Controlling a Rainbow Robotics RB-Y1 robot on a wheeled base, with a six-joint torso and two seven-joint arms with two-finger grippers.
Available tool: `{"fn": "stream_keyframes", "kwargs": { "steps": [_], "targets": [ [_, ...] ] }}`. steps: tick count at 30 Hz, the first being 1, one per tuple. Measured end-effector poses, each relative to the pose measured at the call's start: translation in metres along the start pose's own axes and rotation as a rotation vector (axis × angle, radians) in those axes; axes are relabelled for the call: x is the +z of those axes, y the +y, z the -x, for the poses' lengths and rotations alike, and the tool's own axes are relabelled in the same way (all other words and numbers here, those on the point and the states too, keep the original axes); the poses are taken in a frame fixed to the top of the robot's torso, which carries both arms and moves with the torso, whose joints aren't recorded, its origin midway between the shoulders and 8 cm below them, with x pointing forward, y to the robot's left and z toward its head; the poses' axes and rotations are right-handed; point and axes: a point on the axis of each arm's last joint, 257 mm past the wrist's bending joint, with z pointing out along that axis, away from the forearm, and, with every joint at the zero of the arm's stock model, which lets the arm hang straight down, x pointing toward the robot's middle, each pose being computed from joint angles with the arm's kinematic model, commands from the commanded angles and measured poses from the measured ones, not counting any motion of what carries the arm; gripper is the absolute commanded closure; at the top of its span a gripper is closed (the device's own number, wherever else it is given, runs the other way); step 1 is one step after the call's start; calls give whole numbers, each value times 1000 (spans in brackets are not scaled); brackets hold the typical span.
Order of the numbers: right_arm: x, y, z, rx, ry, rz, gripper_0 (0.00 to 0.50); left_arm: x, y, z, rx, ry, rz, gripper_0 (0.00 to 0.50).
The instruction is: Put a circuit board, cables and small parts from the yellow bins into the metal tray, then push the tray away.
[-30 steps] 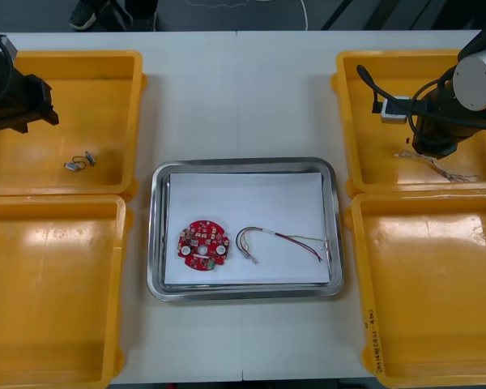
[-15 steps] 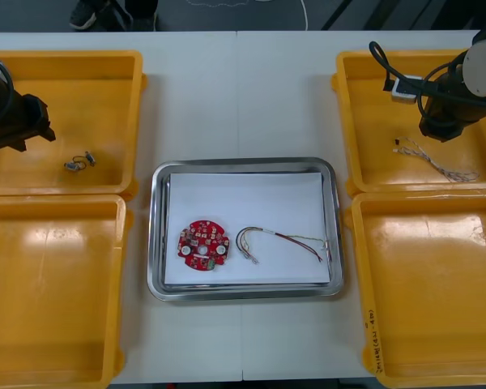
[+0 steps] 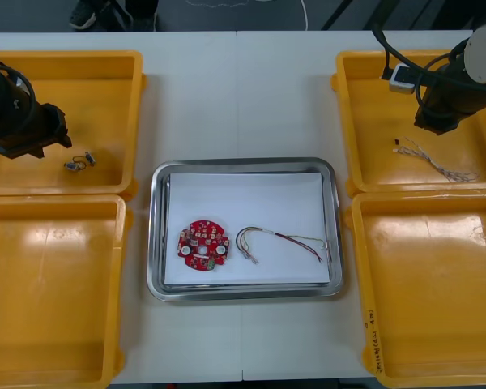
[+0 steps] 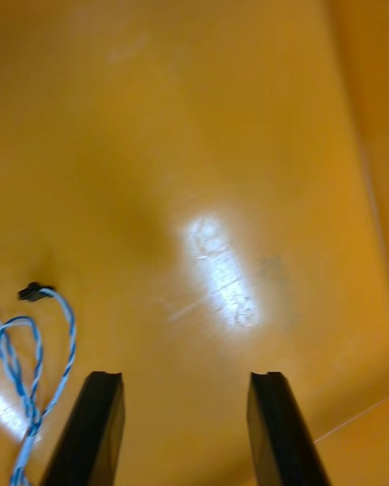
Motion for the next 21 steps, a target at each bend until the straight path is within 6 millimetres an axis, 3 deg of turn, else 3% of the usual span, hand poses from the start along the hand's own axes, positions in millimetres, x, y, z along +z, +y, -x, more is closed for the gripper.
{"fn": "stream_keyframes", "kwargs": {
  "steps": [9,21],
  "targets": [
    [-6,34,9,40,-43,144,0,20,4,-16,-33,51,13,0],
    [-18,37,-19,143,12,199,0,32,4,-24,-36,68,29,0]
  ]
}}
